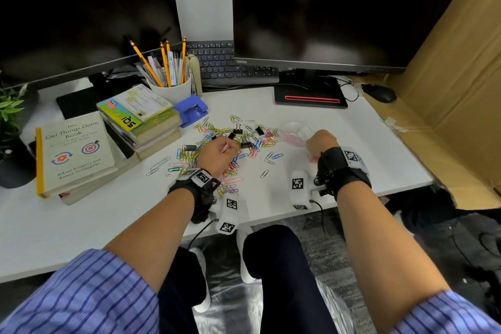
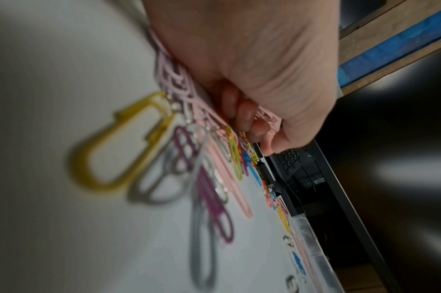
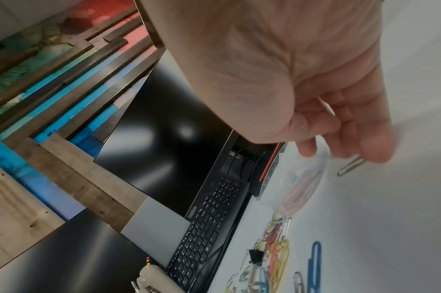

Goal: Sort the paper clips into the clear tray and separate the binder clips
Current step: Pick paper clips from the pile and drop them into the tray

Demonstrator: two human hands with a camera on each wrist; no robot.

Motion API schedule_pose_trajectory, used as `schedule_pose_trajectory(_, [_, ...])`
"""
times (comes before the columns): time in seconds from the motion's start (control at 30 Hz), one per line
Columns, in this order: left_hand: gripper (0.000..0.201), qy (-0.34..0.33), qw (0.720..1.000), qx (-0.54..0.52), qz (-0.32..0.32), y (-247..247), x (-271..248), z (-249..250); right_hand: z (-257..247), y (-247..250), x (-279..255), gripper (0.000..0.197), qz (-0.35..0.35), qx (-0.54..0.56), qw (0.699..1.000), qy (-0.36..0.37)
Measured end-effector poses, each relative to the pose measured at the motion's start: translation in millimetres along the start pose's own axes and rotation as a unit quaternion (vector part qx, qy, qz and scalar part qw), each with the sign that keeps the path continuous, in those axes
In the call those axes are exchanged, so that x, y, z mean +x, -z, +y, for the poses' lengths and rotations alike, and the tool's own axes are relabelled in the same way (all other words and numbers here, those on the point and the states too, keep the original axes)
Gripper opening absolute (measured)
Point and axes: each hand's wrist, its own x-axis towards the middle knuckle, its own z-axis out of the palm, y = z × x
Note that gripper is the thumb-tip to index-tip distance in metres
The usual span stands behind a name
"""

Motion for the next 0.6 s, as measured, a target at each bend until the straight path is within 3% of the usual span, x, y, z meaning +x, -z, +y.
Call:
schedule_pose_trajectory(0.07, [0.003, -0.001, 1.000, -0.001, 0.002, 0.0, -0.3, 0.2, 1.3, -3.4, -4.4, 0.031, -0.024, 0.067, 0.996, 0.044])
schedule_pose_trajectory(0.13, [0.007, -0.005, 1.000, -0.008, 0.004, 0.2, -1.2, 1.0, -5.7, -10.8, -8.5, 0.013, -0.053, 0.058, 0.995, 0.062])
schedule_pose_trajectory(0.2, [0.012, -0.001, 1.000, -0.022, 0.000, 0.2, 0.4, -0.5, -22.1, -16.9, -12.4, 0.022, -0.113, -0.075, 0.988, 0.079])
schedule_pose_trajectory(0.3, [0.019, -0.017, 0.999, -0.030, -0.006, 4.5, 1.5, -2.3, -44.0, -30.0, -25.0, 0.013, -0.113, -0.224, 0.956, 0.152])
schedule_pose_trajectory(0.33, [0.015, -0.022, 0.999, -0.038, -0.007, 6.8, 1.6, -0.9, -48.4, -36.4, -26.0, 0.013, -0.120, -0.229, 0.949, 0.182])
schedule_pose_trajectory(0.43, [0.011, -0.039, 0.998, -0.043, 0.003, 18.5, 5.2, 2.5, -62.1, -49.7, -38.7, 0.016, -0.149, -0.031, 0.964, 0.219])
schedule_pose_trajectory(0.5, [0.011, -0.042, 0.997, -0.067, 0.018, 29.0, 8.0, 5.4, -71.3, -52.9, -48.4, 0.020, -0.154, 0.106, 0.949, 0.253])
schedule_pose_trajectory(0.6, [0.014, -0.014, 0.993, -0.104, 0.049, 45.3, 7.2, 6.5, -83.0, -62.0, -52.8, 0.028, -0.253, 0.025, 0.908, 0.334])
